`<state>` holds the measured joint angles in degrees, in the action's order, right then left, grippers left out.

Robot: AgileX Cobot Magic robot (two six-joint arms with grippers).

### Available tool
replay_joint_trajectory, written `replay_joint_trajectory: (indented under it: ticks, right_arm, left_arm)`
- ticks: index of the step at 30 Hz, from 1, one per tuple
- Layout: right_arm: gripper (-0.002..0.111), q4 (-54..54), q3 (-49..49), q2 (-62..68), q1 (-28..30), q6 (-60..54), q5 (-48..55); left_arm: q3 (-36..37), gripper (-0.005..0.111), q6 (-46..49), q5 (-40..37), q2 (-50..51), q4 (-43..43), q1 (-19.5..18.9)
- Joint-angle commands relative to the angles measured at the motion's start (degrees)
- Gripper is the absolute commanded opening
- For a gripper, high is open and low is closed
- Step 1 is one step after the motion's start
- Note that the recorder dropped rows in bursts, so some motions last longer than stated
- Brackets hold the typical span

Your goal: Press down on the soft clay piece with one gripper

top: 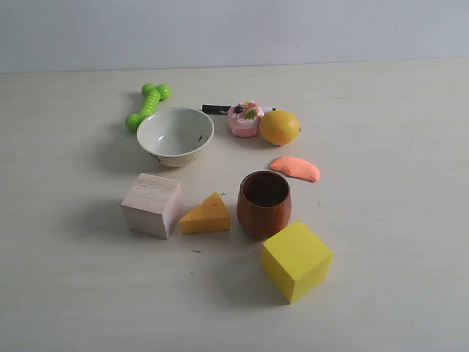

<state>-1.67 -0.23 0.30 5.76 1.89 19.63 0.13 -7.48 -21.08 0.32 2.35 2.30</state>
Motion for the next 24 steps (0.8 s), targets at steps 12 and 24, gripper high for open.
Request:
replay_joint_trajectory:
  ticks: [12,24]
  right_arm:
    - [0.0,0.1,0.2,-0.3,0.3,-0.3,-0.4]
    - [0.0,0.1,0.2,-0.3,0.3,-0.3,-25.9]
  left_arm:
    - [-0.1,0.0,-0.1,0.4,-0.3,-0.2,0.4]
    - [-0.1,0.0,-0.1,0.4,-0.3,-0.2,0.4]
